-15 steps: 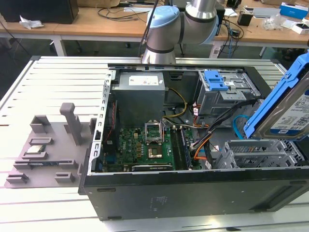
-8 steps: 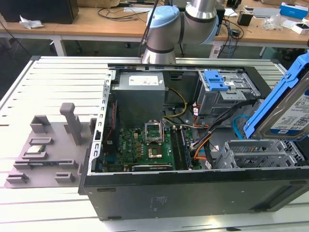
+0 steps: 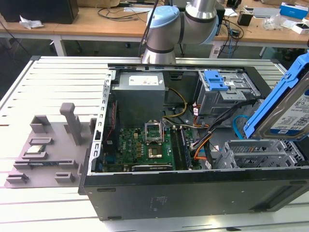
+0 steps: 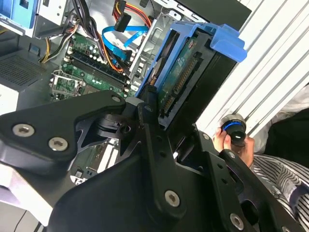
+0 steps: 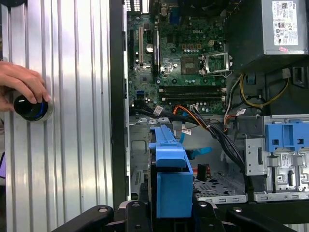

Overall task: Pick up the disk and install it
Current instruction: 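Insert the disk into the insertion slot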

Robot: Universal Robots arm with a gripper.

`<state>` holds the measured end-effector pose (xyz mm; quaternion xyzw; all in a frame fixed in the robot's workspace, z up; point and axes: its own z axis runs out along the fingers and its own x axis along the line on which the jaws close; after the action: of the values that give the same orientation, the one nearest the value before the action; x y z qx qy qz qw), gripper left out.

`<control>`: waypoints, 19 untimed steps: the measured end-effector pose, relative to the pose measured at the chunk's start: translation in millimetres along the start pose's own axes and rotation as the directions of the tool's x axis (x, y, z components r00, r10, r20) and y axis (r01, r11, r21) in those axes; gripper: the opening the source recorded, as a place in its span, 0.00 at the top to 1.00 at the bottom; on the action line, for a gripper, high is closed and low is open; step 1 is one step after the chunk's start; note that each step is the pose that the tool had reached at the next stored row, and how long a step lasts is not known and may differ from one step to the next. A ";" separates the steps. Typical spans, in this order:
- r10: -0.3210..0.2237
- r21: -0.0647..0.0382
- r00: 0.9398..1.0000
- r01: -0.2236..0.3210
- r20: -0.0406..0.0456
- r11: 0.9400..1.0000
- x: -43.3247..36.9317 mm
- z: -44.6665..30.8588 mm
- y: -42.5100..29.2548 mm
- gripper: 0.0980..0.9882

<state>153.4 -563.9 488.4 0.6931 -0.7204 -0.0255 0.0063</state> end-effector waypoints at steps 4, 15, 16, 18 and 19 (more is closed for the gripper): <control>-0.002 0.000 1.000 0.002 0.000 1.000 -3.4 11.9 -0.5 0.70; 0.000 0.000 1.000 0.000 0.000 1.000 -9.6 48.4 -0.4 0.70; 0.000 0.000 1.000 0.000 0.000 1.000 -9.5 51.1 -0.3 0.70; 0.000 0.000 1.000 0.000 0.000 1.000 -9.3 54.7 0.0 0.70; 0.000 0.000 1.000 0.000 0.000 1.000 -9.3 58.8 0.2 0.70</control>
<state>151.0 -553.0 429.9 0.6930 -0.7204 -0.0254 0.0064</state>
